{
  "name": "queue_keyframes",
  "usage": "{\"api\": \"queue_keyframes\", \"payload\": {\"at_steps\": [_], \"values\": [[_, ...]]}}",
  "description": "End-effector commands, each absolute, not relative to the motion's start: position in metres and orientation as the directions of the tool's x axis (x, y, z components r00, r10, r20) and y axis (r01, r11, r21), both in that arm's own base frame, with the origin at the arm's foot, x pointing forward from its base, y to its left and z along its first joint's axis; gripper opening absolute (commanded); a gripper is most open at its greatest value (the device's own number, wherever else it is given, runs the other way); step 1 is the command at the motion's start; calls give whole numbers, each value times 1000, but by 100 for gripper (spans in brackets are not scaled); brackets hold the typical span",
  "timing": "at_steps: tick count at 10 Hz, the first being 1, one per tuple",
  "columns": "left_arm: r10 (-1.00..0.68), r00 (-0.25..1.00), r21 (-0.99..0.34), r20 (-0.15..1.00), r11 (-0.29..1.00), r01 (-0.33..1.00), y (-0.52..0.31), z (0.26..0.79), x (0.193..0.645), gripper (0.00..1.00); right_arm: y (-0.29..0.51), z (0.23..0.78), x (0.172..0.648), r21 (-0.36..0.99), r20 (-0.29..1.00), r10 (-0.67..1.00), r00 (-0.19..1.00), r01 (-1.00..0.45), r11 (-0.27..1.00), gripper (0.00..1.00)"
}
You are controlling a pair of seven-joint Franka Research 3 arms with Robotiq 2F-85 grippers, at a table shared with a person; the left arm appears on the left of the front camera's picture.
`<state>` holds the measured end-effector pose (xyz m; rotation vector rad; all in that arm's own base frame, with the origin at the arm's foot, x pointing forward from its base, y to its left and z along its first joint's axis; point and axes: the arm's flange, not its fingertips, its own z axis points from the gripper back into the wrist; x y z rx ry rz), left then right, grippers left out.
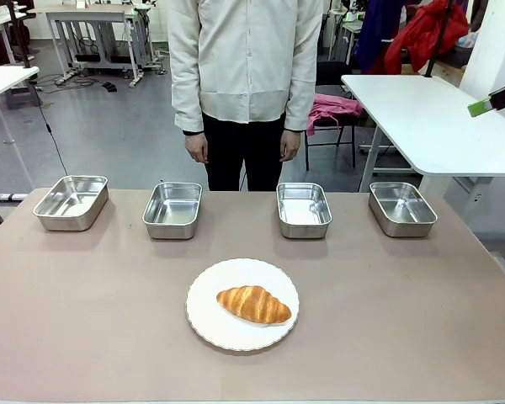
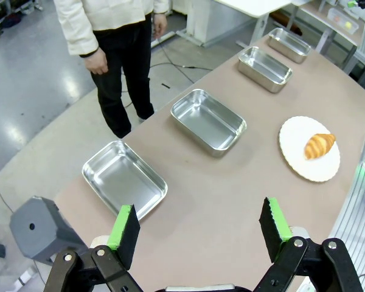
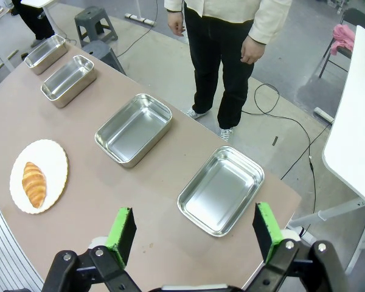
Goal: Place the bread in the container.
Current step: Place the Butter Roll into the Airtight Container indicated by the human.
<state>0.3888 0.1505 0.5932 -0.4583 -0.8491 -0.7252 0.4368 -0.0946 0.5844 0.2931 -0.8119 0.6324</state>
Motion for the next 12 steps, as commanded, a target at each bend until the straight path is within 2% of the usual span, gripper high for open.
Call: {"api": "queue_keyframes", "payload": {"at_steps": [1, 12], "values": [[-396, 437, -73, 807, 668, 741, 151, 593, 388, 100, -94, 583, 438, 15, 764, 400, 506, -633, 774, 100], [-396, 437, -73, 807, 668, 741, 151, 593, 388, 100, -94, 583, 438, 15, 764, 400, 506, -633, 774, 100]]}}
